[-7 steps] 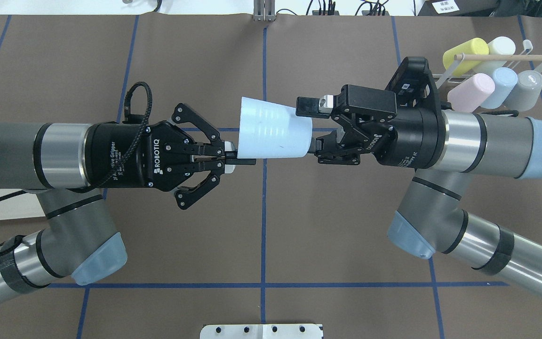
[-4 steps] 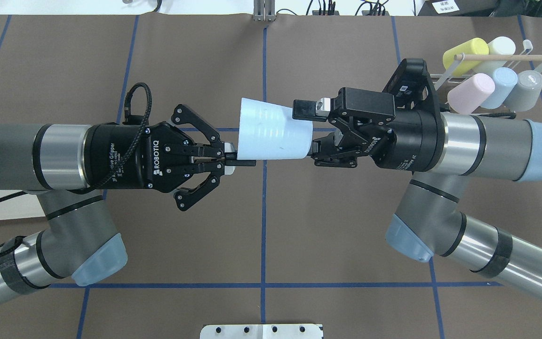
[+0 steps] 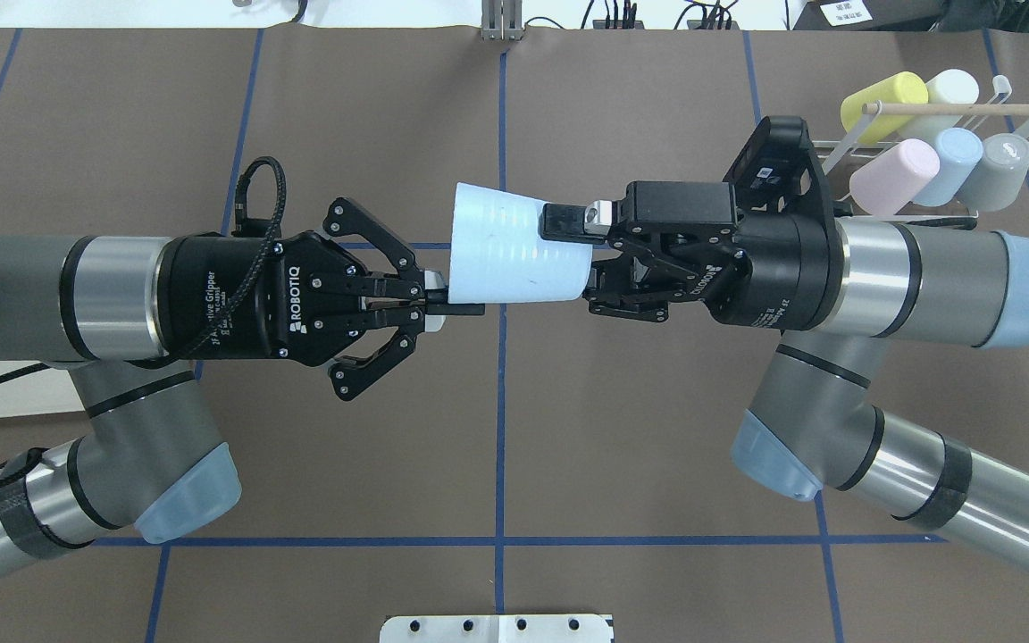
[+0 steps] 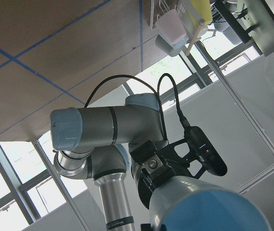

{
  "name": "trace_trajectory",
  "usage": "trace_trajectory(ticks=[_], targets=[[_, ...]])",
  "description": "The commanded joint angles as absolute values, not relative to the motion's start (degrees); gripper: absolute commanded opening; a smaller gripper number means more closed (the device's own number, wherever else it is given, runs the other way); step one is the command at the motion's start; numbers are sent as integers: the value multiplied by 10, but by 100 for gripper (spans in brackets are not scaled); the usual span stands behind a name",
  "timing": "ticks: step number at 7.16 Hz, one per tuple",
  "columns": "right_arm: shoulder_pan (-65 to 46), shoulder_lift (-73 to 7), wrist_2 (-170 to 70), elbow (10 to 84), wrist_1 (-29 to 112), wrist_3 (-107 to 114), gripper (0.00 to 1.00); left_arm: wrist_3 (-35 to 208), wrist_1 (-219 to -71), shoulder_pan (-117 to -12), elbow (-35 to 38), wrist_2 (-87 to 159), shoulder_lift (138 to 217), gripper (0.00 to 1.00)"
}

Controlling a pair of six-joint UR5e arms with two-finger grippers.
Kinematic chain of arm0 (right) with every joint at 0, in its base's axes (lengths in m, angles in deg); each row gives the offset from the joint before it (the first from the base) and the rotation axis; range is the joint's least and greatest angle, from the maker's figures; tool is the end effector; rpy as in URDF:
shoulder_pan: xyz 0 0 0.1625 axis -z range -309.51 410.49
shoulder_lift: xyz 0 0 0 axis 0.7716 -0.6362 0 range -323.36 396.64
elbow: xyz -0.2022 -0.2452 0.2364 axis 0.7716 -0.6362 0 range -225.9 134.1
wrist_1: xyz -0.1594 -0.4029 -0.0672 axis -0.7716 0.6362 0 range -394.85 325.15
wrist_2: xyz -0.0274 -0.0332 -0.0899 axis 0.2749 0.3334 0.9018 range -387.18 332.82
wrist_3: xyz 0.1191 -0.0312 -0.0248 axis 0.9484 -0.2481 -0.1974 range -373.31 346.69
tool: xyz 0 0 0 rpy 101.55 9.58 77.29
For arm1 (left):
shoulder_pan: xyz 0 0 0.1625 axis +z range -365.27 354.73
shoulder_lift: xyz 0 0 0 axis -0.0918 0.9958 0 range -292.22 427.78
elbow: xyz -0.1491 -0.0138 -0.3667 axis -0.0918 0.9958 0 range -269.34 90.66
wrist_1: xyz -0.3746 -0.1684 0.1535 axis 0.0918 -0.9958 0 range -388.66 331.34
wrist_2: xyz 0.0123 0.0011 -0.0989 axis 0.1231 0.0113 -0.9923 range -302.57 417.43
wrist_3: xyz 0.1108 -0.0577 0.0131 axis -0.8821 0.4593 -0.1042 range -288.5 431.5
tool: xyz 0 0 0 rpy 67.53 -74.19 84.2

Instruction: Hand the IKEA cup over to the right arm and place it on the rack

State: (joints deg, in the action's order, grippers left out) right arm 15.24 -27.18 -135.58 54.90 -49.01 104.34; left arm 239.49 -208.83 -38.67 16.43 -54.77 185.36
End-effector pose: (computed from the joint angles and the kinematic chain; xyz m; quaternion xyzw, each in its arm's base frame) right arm -0.3588 -0.3683 0.1114 0.0086 -0.9324 0.0428 0.3589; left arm 0.3724 -0.3486 0.0745 -0.4123 0.8054 -0.2202 0.3644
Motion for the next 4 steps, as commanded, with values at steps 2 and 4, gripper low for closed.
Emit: trace_trajectory(ticks=[2, 4], targets=[[151, -272, -1355, 550, -492, 1040, 29, 2395, -2087, -387, 174, -547, 1847, 100], [149, -278, -1355, 552, -496, 1039, 29, 2381, -2084, -422, 178, -548, 1842, 100]])
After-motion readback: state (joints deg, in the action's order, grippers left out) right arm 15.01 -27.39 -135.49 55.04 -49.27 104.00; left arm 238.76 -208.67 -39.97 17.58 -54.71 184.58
